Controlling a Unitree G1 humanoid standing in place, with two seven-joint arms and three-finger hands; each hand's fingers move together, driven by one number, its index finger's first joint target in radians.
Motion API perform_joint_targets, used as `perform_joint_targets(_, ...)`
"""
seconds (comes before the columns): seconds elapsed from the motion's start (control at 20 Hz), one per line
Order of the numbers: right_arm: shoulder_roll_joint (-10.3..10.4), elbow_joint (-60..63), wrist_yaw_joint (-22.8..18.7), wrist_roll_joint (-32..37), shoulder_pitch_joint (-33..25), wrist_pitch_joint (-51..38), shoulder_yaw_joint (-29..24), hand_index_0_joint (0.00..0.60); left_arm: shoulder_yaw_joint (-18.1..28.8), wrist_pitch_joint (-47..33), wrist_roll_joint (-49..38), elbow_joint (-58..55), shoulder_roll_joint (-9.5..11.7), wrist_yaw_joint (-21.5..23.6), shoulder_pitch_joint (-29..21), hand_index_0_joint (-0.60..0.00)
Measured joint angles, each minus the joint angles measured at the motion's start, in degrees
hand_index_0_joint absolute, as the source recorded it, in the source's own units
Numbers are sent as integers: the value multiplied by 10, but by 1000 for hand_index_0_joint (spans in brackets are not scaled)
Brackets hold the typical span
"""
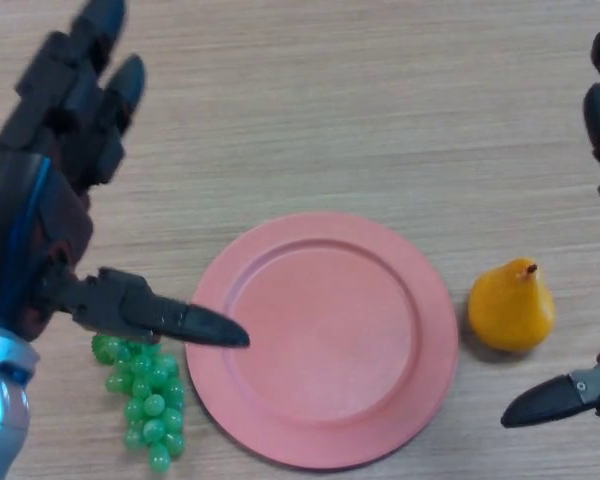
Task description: Pick up the yellow pear and place it on the plate
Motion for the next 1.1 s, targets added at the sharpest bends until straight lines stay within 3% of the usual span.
perform_joint_targets(0.1,-5,70,-1,-12,-8,-4,0,0,2,-9,19,25,0,-44,31,0)
perform_joint_targets(0.2,-9,141,-1,-45,-16,-26,9,0,1,-72,42,74,-16,-58,61,0)
perform_joint_targets(0.3,-12,278,-1,-149,-34,-192,40,0,5,-83,45,81,-18,-58,65,0)
perform_joint_targets(0.45,-15,420,-15,-167,-62,-282,47,0,14,-92,27,90,-18,-57,64,0)
perform_joint_targets(0.6,-26,504,-27,-167,-86,-307,49,0,13,-94,20,98,-18,-46,64,0)
perform_joint_targets(1.1,-31,720,-20,-167,-179,-342,75,0,14,-118,22,95,-17,-39,62,0)
